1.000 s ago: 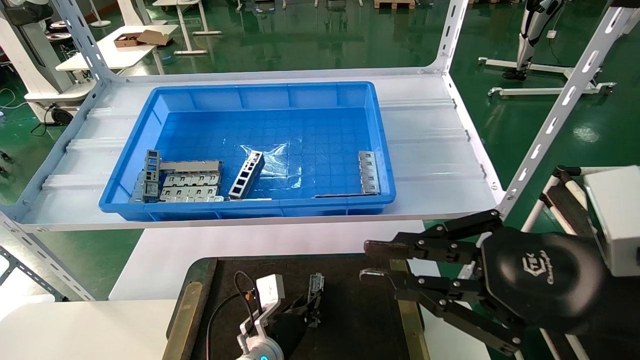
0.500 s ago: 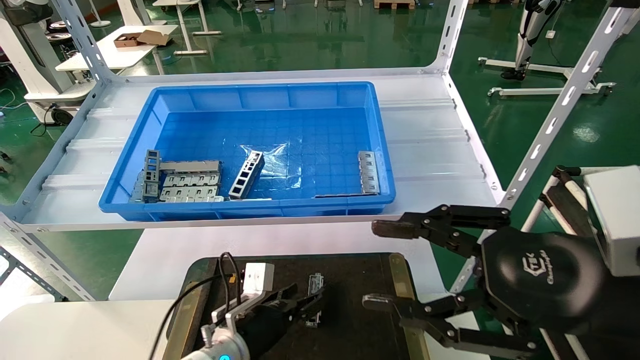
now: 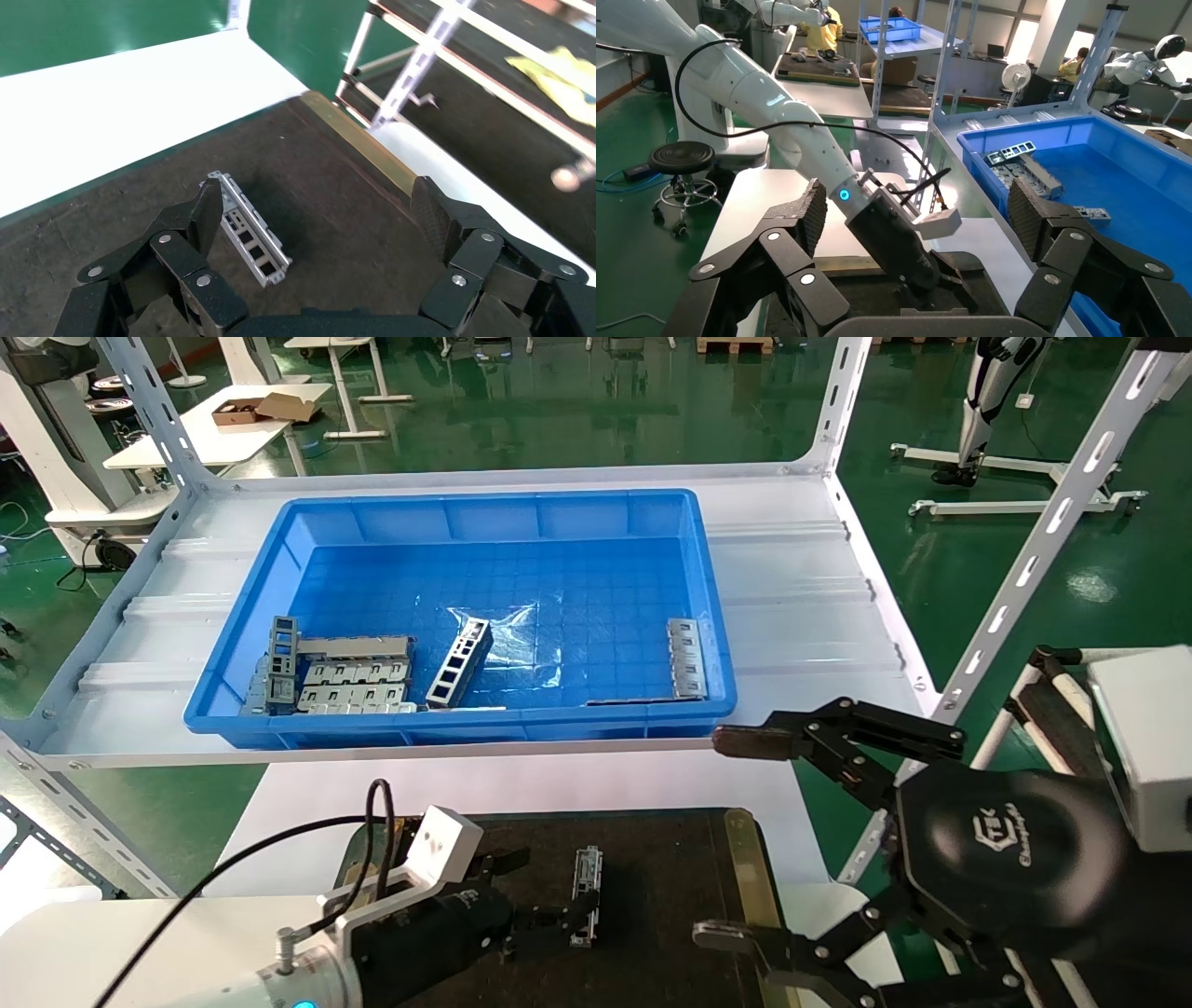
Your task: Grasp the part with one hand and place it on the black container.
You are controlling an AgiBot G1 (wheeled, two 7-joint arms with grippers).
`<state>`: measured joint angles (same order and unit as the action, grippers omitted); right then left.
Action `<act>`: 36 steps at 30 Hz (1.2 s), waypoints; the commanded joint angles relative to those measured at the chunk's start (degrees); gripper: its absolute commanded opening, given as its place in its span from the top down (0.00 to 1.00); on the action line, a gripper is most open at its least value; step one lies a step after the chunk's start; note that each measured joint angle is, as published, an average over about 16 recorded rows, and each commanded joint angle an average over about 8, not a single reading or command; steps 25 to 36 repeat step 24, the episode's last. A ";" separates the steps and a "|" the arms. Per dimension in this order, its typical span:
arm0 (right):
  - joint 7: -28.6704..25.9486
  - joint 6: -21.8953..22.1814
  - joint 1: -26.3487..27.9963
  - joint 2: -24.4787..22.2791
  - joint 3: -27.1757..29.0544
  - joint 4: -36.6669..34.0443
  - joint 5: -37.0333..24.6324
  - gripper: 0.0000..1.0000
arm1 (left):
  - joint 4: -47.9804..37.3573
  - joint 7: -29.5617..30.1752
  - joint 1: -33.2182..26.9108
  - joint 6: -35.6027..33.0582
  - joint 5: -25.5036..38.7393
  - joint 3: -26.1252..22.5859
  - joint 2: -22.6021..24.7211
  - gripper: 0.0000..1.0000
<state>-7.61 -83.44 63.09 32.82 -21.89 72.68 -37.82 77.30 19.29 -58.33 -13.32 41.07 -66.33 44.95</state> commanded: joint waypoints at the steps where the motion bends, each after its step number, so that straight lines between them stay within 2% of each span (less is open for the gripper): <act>1: 0.00 0.00 0.00 0.00 0.00 0.00 0.00 0.00 | 0.03 -1.85 0.47 -3.41 0.18 2.20 -1.29 0.00; 10: 0.00 0.00 0.00 0.00 -0.01 0.00 0.00 0.00 | -0.75 -12.36 4.58 -16.63 -4.99 11.61 -6.22 0.00; 19: 0.00 0.00 0.00 0.00 -0.01 0.00 0.01 0.00 | -1.65 -19.87 7.43 -26.35 -9.81 17.26 -11.18 0.00; 36: 0.01 0.00 0.00 0.00 -0.01 0.00 0.01 0.00 | -2.10 -21.24 8.12 -28.11 -11.03 18.33 -12.08 0.00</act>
